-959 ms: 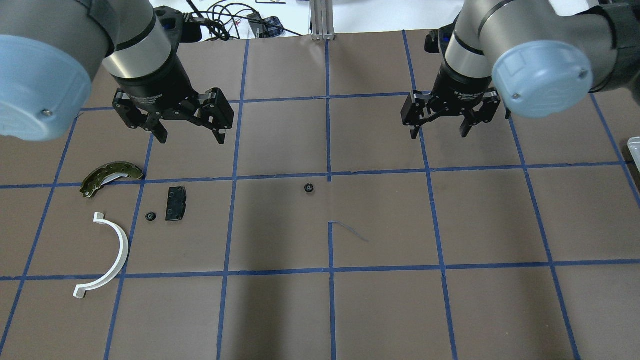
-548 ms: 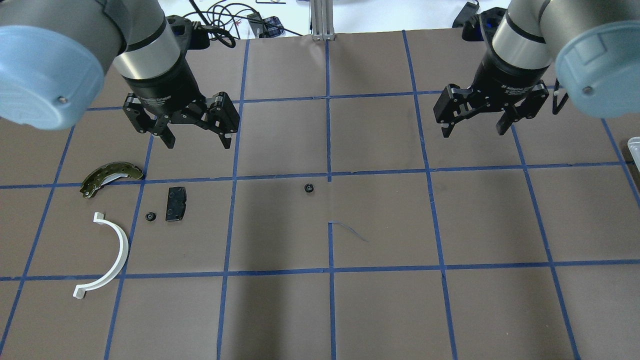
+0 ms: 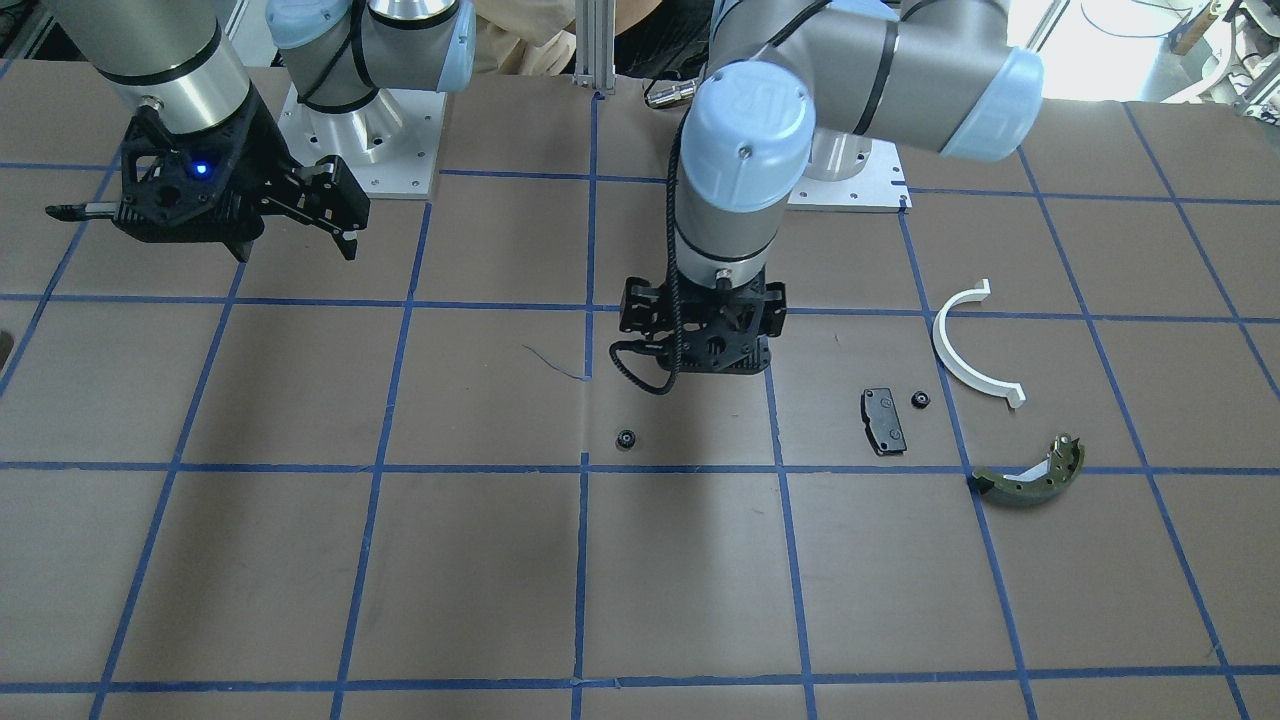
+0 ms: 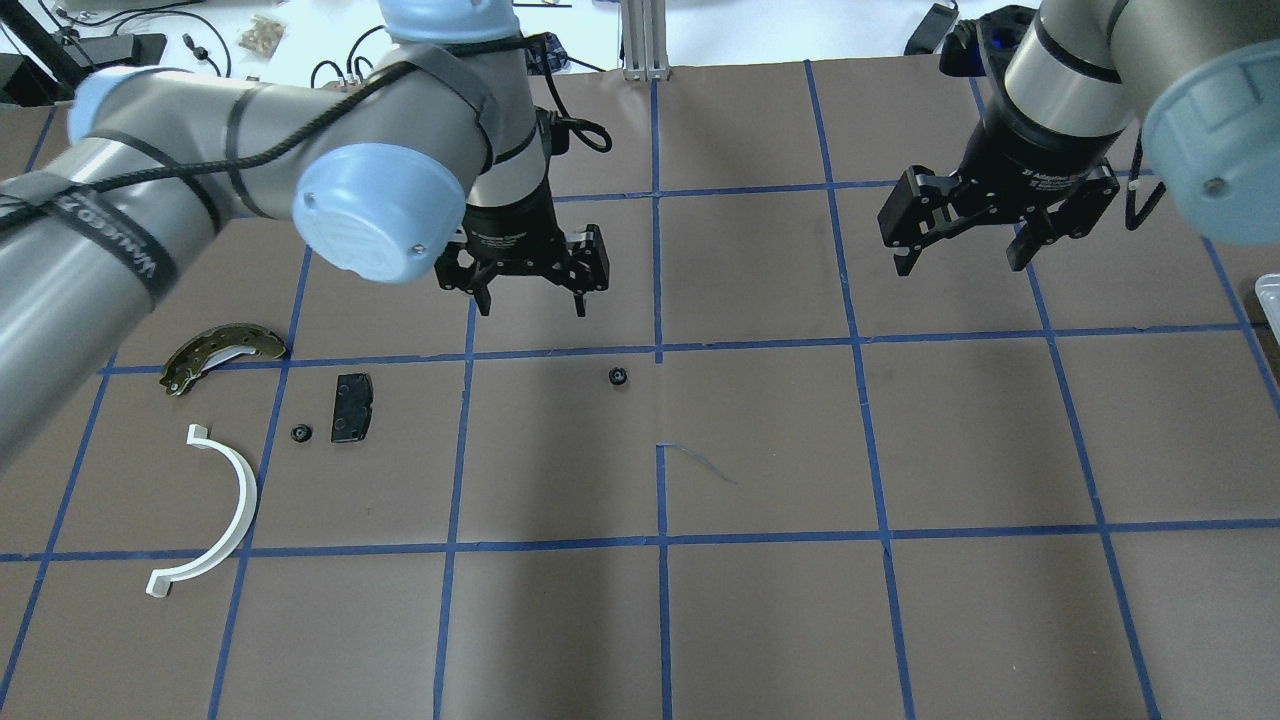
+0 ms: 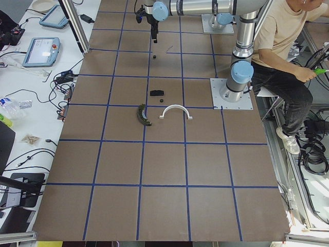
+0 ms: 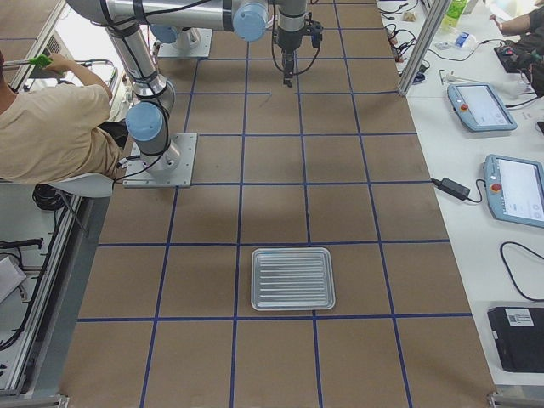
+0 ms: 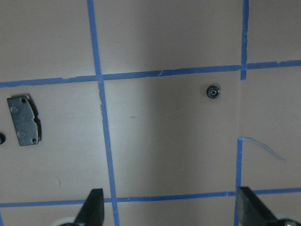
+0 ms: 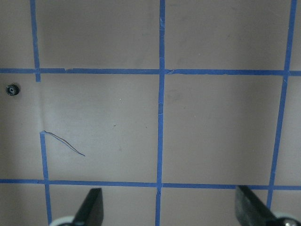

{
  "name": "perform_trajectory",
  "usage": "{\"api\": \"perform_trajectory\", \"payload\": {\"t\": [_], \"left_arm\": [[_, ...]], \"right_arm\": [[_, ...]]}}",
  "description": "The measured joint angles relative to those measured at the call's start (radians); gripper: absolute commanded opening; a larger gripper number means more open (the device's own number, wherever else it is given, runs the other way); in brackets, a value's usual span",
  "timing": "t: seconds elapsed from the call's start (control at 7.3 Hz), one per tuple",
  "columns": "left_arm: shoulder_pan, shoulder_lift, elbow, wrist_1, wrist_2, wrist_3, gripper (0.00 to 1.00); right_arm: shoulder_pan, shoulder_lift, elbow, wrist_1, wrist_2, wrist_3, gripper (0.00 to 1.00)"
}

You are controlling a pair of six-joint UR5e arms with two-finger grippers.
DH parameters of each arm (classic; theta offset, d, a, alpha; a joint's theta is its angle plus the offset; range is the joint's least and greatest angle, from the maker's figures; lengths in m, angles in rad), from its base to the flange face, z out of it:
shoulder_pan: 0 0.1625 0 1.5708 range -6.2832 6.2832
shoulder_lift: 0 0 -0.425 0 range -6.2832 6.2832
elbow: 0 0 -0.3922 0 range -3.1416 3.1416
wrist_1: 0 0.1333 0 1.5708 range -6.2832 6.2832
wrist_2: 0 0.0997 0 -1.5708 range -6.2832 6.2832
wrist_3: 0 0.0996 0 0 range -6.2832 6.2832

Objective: Place bearing gear from tray to pile

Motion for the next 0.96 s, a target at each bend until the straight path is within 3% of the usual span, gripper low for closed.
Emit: {"api": "perform_trajectory", "payload": {"t": [0.55,0.96], "left_arm": [[-0.066,-0.16,-0.104,0.277,0.0,-0.038,1.0],[-0.069,-0.232,-0.123,0.369,0.002,-0.055,0.99]], "right_arm": [[0.001,-0.007,0.001,0.021,0.0,0.0,1.0],[0.0,-0.006,0.002,0.023,-0.001,-0.001,1.0]]}}
